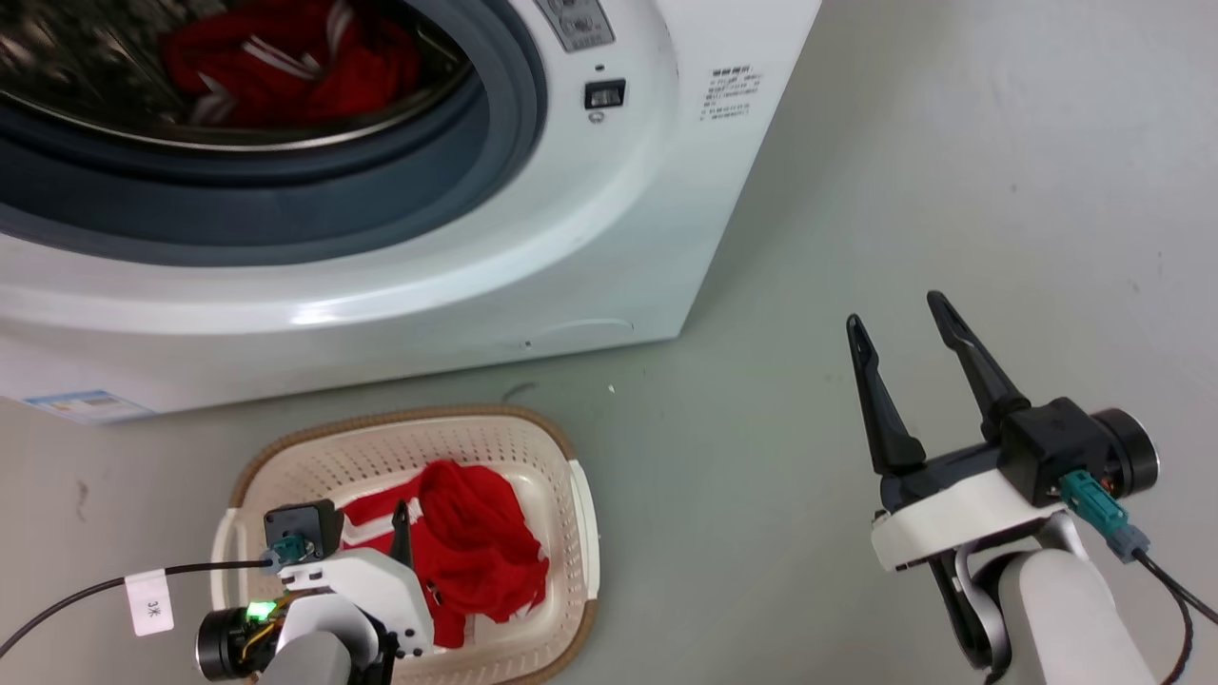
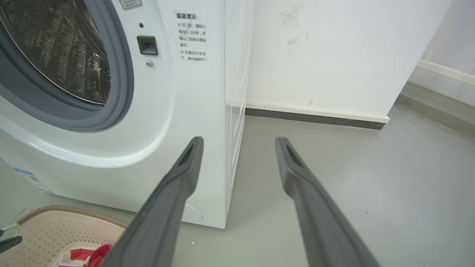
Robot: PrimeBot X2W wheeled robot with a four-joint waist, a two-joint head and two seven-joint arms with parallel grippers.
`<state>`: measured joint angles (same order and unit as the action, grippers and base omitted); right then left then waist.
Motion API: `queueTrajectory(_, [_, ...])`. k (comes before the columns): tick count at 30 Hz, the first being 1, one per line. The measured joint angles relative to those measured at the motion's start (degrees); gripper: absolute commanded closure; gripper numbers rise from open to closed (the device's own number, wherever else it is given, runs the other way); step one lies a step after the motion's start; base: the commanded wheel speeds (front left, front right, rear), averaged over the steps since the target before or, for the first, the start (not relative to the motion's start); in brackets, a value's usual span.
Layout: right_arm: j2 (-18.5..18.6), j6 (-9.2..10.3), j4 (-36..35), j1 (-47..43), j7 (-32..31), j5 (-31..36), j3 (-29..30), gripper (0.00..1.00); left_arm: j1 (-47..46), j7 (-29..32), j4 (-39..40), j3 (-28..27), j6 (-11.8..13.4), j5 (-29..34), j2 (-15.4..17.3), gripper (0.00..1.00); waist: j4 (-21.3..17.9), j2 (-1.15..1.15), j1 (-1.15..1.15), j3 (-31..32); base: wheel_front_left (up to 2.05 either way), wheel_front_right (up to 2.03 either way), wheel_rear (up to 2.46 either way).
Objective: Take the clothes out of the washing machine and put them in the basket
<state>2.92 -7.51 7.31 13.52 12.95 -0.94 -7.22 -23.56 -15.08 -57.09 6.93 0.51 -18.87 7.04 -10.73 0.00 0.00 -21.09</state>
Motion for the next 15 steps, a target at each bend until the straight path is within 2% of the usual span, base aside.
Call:
queueTrajectory(7, [0.0,0.0,-1.6,-3.7,-2.1,0.5,0.7,0.0,3.0,0.0,13.2,-2.5,1.1,3.7,0.0,0.0,1.7,0.0,-0.01,6.5,0.0,0.0,0.0])
queueTrajectory(8, [0.0,0.0,-1.6,-3.7,-2.1,0.5,0.7,0.0,3.0,0.0,13.2,-2.5,1.1,3.7,0.0,0.0,1.7,0.0,-0.01,6.5,0.0,0.0,0.0])
queueTrajectory(10, [0.0,0.0,-2.3,-5.0,-2.8,0.5,0.6,0.0,3.6,0.0,18.9,-3.6,1.5,5.7,0.0,0.0,2.4,0.0,-0.01,8.6,0.0,0.0,0.0])
queueTrajectory(15, [0.0,0.0,-3.6,-6.4,-3.6,0.6,0.2,0.0,4.3,0.0,27.0,-4.8,1.5,8.5,0.0,0.0,3.1,0.0,-0.01,11.1,0.0,0.0,0.0])
